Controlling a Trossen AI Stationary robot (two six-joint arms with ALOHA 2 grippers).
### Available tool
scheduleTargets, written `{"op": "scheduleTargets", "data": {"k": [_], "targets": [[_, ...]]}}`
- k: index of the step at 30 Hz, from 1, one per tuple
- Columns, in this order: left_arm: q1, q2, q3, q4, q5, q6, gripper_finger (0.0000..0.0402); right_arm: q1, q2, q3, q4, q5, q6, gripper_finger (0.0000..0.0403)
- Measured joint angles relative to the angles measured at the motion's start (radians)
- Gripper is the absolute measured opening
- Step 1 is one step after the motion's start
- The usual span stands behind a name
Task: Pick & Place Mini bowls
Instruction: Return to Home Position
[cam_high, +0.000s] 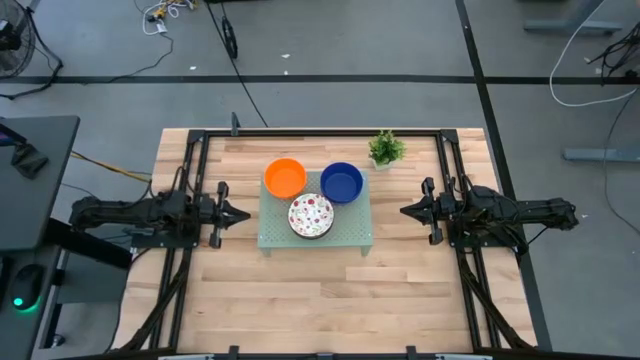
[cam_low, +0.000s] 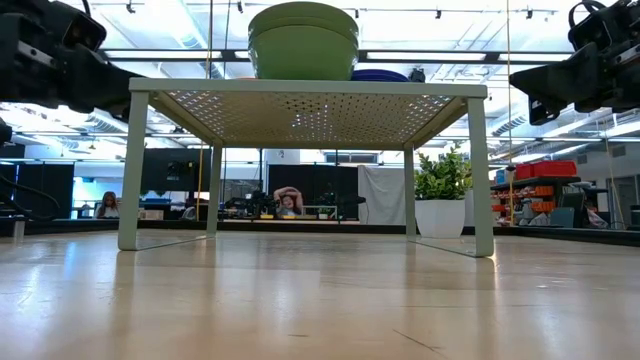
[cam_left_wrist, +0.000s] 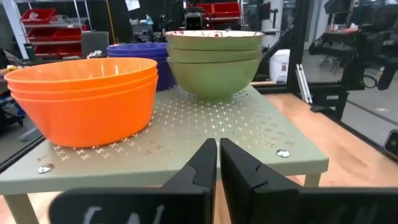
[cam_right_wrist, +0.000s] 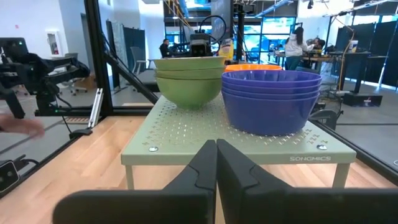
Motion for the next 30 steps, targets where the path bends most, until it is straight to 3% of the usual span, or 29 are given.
{"op": "scheduleTargets", "data": {"k": [30], "targets": [[0.000, -0.045, -0.001, 0.053, -0.003, -0.021, 0.0028, -0.032, 0.000, 0.000, 0.001, 0.000, 0.000, 0.0011]]}}
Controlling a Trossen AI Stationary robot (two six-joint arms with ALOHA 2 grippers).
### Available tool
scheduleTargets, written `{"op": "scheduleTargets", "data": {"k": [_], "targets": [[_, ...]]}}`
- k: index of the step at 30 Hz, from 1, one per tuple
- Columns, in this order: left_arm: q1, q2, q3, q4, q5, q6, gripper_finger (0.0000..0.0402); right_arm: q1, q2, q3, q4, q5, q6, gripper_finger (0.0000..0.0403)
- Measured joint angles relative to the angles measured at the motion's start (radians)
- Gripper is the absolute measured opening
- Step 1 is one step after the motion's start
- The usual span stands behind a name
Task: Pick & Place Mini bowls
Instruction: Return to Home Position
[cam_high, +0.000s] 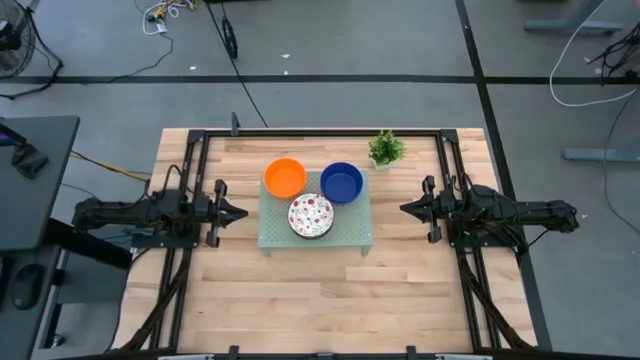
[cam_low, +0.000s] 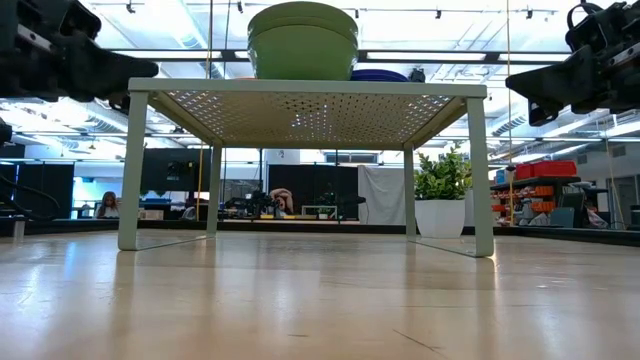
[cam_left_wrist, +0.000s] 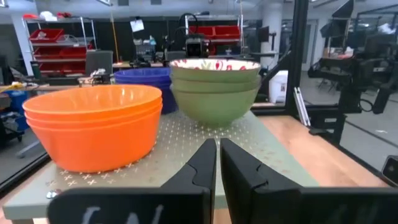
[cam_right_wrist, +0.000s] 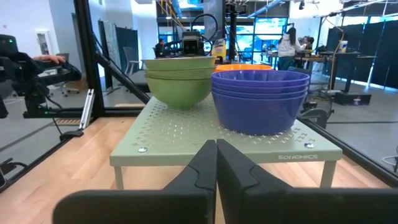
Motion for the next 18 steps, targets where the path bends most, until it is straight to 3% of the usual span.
{"op": "scheduleTargets", "data": {"k": [18], "targets": [[0.000, 0.011, 0.000, -0.002, 0.000, 0.000, 0.0028, 0.000, 0.003, 0.000, 0.000, 0.000, 0.000, 0.0011]]}}
